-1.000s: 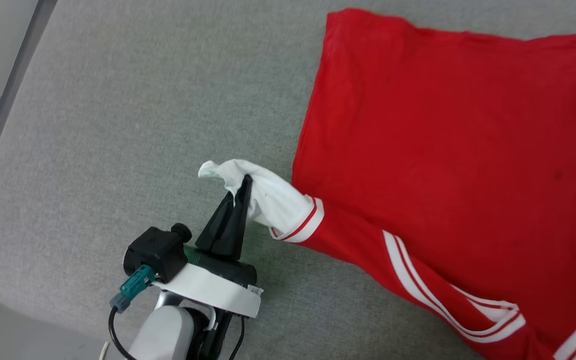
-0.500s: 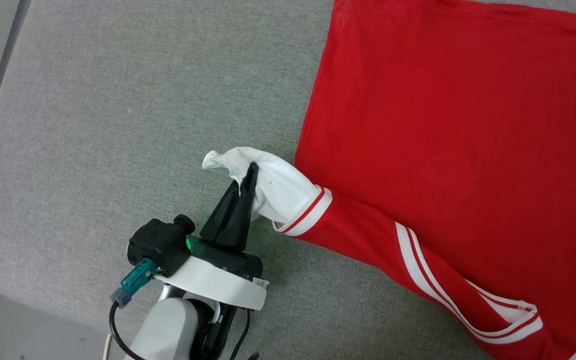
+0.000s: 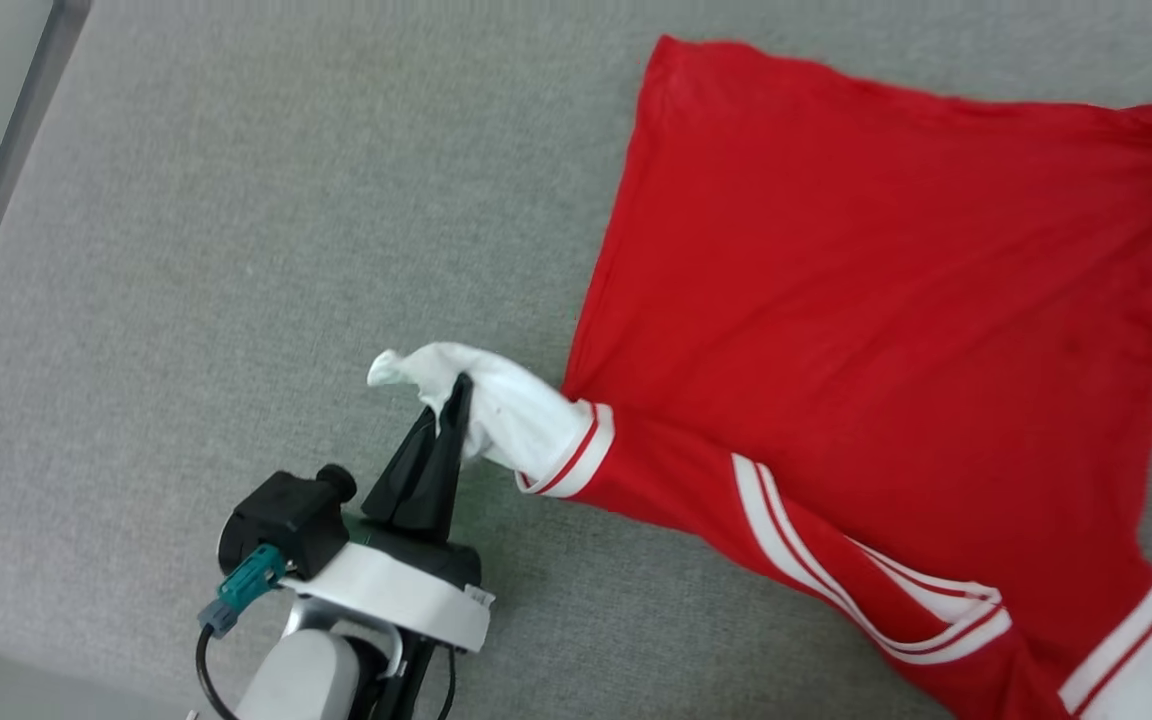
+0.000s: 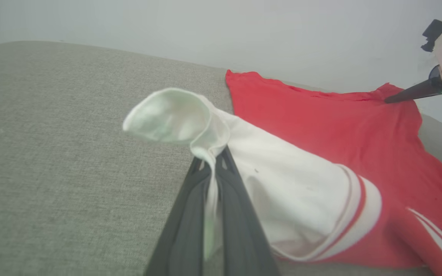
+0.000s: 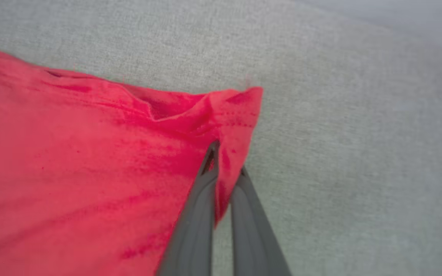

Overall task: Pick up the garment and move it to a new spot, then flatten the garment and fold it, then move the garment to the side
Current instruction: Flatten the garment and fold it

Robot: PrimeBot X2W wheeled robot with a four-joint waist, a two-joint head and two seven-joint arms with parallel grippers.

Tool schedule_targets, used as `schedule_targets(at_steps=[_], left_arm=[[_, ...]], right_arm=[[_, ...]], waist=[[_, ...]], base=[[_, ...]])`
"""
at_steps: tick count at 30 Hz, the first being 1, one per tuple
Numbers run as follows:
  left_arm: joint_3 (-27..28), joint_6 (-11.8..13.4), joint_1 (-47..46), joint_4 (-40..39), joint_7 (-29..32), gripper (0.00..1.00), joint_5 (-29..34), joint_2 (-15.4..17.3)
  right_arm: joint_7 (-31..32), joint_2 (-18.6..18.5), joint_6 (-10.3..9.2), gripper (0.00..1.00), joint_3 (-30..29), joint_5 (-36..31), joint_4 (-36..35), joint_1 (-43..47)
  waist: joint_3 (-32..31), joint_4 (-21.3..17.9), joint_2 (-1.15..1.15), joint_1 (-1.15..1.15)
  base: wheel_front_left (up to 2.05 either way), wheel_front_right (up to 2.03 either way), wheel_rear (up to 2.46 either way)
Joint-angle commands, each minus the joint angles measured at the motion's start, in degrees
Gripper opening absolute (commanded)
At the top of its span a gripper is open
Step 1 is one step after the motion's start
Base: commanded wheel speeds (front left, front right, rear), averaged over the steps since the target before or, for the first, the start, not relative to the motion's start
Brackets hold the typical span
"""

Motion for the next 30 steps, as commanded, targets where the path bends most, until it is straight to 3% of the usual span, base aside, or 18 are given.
schedule_targets(at_steps=[1, 9, 17, 23, 30], left_arm=[[0.4, -0.1, 0.8, 0.3, -0.1, 0.00, 0.1, 0.4], [3.0, -0.1, 5.6, 3.1, -0.1, 0.00, 0.3, 1.9], [4.9, 0.0, 10.2, 6.0, -0.1, 0.00, -0.1, 3.0], [6.1, 0.4, 12.3, 7.7, -0.1, 0.00, -0.4, 2.9], [6.7, 0.3, 14.4, 9.7, -0.1, 0.00, -0.4, 2.9]], right_arm=[[-0.3, -0.7, -0.06, 0.00, 0.9, 0.7, -1.0, 1.6], [-0.1, -3.6, -0.06, 0.00, 4.1, 8.5, -12.3, 14.4], [1.6, -3.2, -0.05, 0.00, -3.0, 11.6, -26.1, 34.4], [2.6, 2.7, -0.05, 0.00, -12.7, 11.9, -34.7, 51.3], [1.1, 12.8, -0.05, 0.00, -19.3, 10.8, -37.8, 65.9]], waist=[[-3.3, -2.6, 0.00, 0.00], [-11.6, -8.6, 0.00, 0.00], [-17.9, -14.2, 0.00, 0.00], [-20.8, -17.1, 0.00, 0.00], [-22.9, -18.7, 0.00, 0.00]], base=[[0.00, 0.00, 0.00], [0.00, 0.00, 0.00], [0.00, 0.00, 0.00], [0.00, 0.00, 0.00], [0.00, 0.00, 0.00]])
